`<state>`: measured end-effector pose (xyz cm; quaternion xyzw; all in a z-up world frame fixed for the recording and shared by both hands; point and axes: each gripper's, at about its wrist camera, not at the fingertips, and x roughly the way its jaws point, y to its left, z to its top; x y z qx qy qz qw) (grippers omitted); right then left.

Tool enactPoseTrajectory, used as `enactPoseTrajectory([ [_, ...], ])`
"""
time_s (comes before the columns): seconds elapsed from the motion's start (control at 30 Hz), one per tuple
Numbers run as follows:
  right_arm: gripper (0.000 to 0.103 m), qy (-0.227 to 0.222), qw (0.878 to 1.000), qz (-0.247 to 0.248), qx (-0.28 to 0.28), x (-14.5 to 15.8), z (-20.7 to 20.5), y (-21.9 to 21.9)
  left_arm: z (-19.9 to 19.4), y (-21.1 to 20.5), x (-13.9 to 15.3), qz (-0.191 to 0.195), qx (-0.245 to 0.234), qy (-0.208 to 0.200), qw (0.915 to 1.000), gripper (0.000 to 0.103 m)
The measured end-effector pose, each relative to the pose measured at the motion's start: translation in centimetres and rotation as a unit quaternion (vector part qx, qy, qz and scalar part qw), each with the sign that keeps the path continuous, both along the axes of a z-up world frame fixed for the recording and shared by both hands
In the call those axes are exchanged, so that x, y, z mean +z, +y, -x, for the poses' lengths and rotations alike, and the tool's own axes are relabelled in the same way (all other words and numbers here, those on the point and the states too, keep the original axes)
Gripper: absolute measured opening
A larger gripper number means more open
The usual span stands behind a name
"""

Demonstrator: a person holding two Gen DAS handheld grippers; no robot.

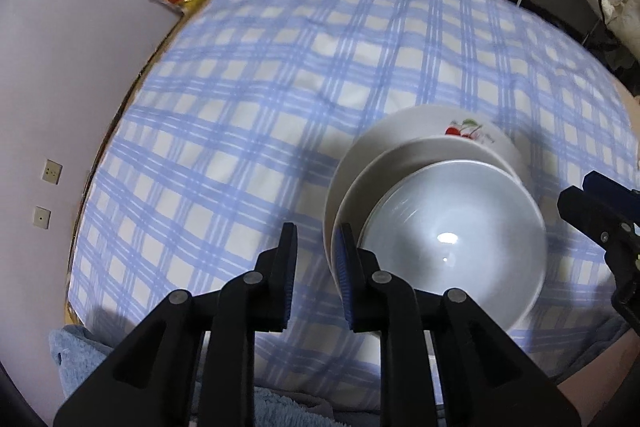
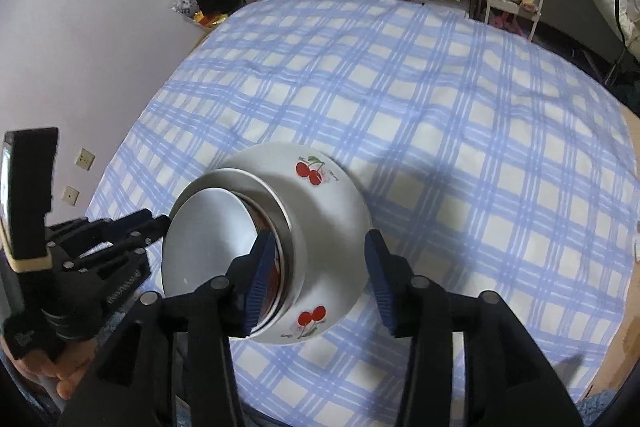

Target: Organize plates and bowls

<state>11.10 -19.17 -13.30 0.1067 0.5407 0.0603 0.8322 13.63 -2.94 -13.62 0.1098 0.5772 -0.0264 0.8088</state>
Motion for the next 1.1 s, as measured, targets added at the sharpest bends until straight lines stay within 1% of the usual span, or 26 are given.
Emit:
enactPoseTrajectory([
  [0.03,0.051,-0.010,1.000,0.004,0.000,0.3,0.4,-0.1,0.3,0.2,0.5,-0.001,0.002,-0.011,0.9999,0.020],
  [0.1,0.061,-0.034,0.999,0.005,-0.003,1.3,1.2,-0.3,1.2,0.3,2.0,-0.014,-0.001,-0.047,0.9988,0.020],
  [0.17,0.068,-0.068,0.998,0.000,-0.007,2.7,2.4,-0.7,2.0,0.4,3.5,-0.010,-0.004,-0.075,0.9971,0.023],
  [0.2,0.072,-0.081,0.997,0.003,-0.007,3.3,2.8,-0.9,2.6,0.7,4.5,0.001,-0.006,-0.091,0.9958,0.032],
  [0.23,0.074,-0.095,0.995,0.008,-0.006,4.0,3.3,-1.0,3.0,0.8,5.2,0.007,-0.006,-0.103,0.9946,0.038],
  [0.27,0.078,-0.118,0.993,0.015,-0.005,5.0,4.0,-1.1,3.6,1.0,6.2,0.011,-0.006,-0.122,0.9924,0.049],
  [0.3,0.083,-0.136,0.990,0.020,-0.005,5.7,4.5,-1.2,4.5,1.3,7.4,0.012,-0.005,-0.153,0.9882,0.053],
  [0.33,0.085,-0.153,0.988,0.025,-0.004,6.4,5.1,-1.3,5.3,1.5,8.3,0.008,-0.004,-0.175,0.9845,0.053],
  [0.37,0.088,-0.178,0.984,0.031,-0.005,7.4,6.0,-1.4,5.9,1.6,9.0,0.006,-0.005,-0.190,0.9818,0.054],
  [0.43,0.090,-0.205,0.978,0.040,-0.007,8.4,7.0,-1.4,7.3,2.2,10.2,0.008,0.000,-0.216,0.9763,0.063],
  [0.47,0.092,-0.219,0.975,0.047,-0.005,9.0,7.6,-1.3,8.3,2.7,10.8,0.017,0.003,-0.232,0.9724,0.073],
  [0.5,0.094,-0.233,0.971,0.057,-0.005,9.4,8.2,-1.2,8.8,3.1,11.1,0.022,0.007,-0.243,0.9698,0.080],
  [0.53,0.096,-0.246,0.967,0.068,-0.003,9.8,8.9,-1.1,9.6,3.4,11.6,0.027,0.011,-0.259,0.9655,0.081],
  [0.57,0.097,-0.257,0.964,0.072,-0.002,10.1,9.4,-1.0,10.5,3.8,12.1,0.028,0.013,-0.277,0.9603,0.083],
  [0.6,0.099,-0.264,0.962,0.073,-0.003,10.3,9.8,-1.0,11.0,4.0,12.4,0.026,0.014,-0.289,0.9568,0.085],
  [0.67,0.102,-0.281,0.957,0.071,-0.007,10.5,10.5,-1.1,12.0,4.3,13.0,0.026,0.015,-0.307,0.9514,0.091],
  [0.73,0.103,-0.291,0.954,0.072,-0.014,10.6,11.0,-1.2,12.8,4.6,13.5,0.036,0.016,-0.324,0.9453,0.092],
  [0.77,0.103,-0.299,0.951,0.074,-0.019,10.7,11.3,-1.2,13.2,4.9,13.7,0.043,0.019,-0.336,0.9407,0.093],
  [0.83,0.103,-0.308,0.948,0.078,-0.024,10.8,11.9,-1.1,13.8,5.1,14.0,0.047,0.023,-0.350,0.9353,0.095],
  [0.97,0.103,-0.336,0.936,0.100,-0.035,11.3,13.7,-0.7,14.3,5.3,13.9,0.049,0.030,-0.357,0.9325,0.095],
  [1.1,0.103,-0.342,0.934,0.090,-0.042,11.5,14.4,-0.9,15.0,5.6,13.6,0.054,0.032,-0.361,0.9305,0.096],
])
